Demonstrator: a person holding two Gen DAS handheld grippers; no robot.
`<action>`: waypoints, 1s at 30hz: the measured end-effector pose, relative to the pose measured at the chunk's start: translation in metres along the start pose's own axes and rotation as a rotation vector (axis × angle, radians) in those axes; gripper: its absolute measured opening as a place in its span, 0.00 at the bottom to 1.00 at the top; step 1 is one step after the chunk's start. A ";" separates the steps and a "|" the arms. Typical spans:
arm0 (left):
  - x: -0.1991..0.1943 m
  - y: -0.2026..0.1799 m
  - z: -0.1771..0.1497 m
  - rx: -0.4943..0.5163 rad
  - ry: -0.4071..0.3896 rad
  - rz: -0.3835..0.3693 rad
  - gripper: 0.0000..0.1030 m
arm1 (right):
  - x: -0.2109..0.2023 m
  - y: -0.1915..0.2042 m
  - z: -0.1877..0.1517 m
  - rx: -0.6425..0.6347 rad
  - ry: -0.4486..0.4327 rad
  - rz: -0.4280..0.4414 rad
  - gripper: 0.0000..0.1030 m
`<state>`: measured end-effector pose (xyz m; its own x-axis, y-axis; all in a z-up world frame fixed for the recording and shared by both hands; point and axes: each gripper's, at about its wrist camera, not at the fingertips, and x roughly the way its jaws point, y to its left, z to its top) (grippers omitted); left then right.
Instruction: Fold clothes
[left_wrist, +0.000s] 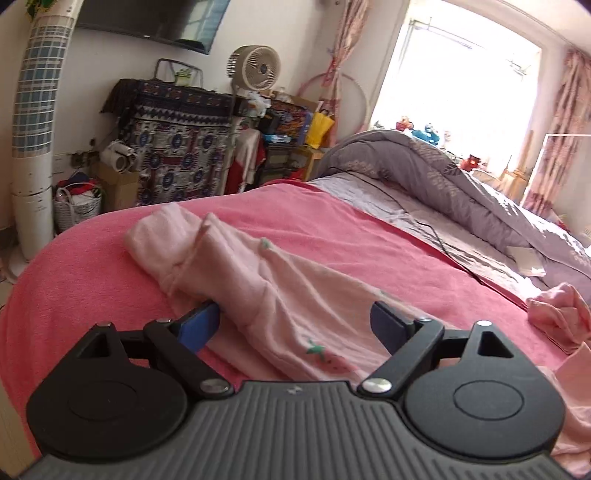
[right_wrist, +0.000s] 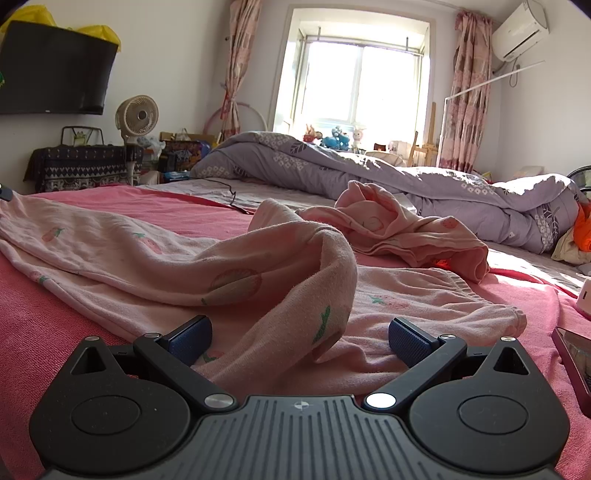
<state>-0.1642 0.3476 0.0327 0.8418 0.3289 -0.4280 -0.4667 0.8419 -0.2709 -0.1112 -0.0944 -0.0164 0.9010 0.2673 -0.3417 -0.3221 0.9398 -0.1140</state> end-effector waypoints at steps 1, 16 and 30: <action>-0.001 -0.005 -0.001 0.031 -0.011 -0.004 0.87 | 0.000 0.000 0.000 0.000 0.001 0.000 1.00; 0.015 0.021 -0.001 -0.221 -0.023 0.100 0.50 | 0.001 -0.001 -0.001 0.002 0.000 0.002 1.00; 0.001 0.017 0.060 -0.194 -0.234 0.058 0.16 | -0.032 -0.004 0.013 -0.032 -0.149 -0.018 1.00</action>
<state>-0.1553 0.3878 0.0797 0.8414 0.4825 -0.2434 -0.5398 0.7289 -0.4211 -0.1352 -0.1040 0.0069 0.9390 0.2816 -0.1974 -0.3127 0.9380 -0.1495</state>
